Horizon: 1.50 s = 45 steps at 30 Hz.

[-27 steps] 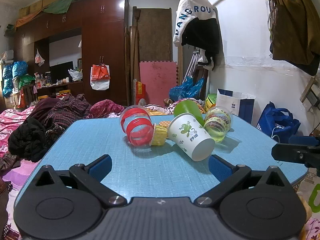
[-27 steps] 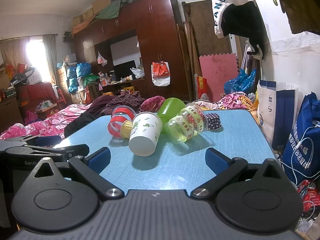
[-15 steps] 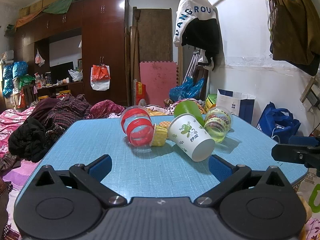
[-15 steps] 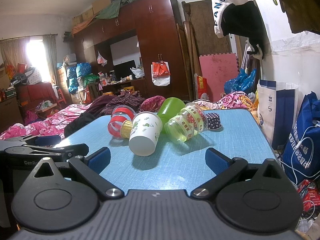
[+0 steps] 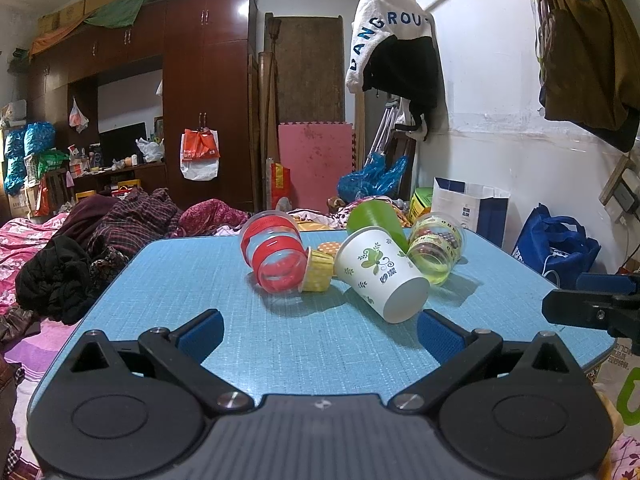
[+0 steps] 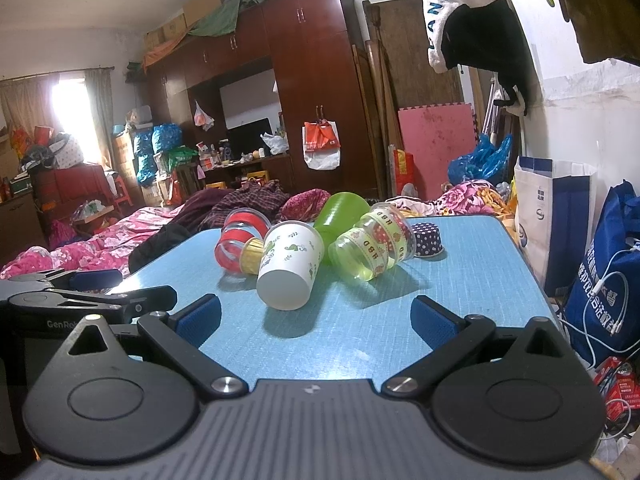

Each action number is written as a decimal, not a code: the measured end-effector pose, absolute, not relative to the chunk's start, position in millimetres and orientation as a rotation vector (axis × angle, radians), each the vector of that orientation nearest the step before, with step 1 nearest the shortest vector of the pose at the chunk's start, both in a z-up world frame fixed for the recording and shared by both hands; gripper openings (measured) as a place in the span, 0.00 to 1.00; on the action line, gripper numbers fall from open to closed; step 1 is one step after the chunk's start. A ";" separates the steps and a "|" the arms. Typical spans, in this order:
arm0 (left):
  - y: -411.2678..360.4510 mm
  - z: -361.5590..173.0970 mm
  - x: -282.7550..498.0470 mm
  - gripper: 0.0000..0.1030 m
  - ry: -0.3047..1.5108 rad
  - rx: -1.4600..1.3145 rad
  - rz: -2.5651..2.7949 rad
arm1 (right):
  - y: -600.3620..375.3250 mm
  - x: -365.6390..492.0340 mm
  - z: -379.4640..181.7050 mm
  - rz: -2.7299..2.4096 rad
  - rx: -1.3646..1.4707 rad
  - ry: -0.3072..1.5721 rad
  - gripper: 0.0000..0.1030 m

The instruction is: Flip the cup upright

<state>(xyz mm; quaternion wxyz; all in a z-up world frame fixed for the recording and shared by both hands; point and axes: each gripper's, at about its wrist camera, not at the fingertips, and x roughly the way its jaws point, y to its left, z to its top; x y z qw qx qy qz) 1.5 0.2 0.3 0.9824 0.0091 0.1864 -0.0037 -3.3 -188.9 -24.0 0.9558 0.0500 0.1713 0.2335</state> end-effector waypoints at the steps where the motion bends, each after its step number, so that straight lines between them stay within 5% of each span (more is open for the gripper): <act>1: 0.2 0.2 1.4 1.00 0.375 0.018 -0.007 | -188.9 -3.3 -24.0 0.474 0.102 0.348 0.99; 33: 9.2 8.6 15.7 1.00 0.396 -0.010 0.000 | -189.8 -3.6 -24.2 0.477 0.107 0.367 0.99; 45: -14.1 37.9 127.0 1.00 0.640 0.018 -0.050 | -202.1 4.9 -28.8 0.459 0.125 0.401 0.99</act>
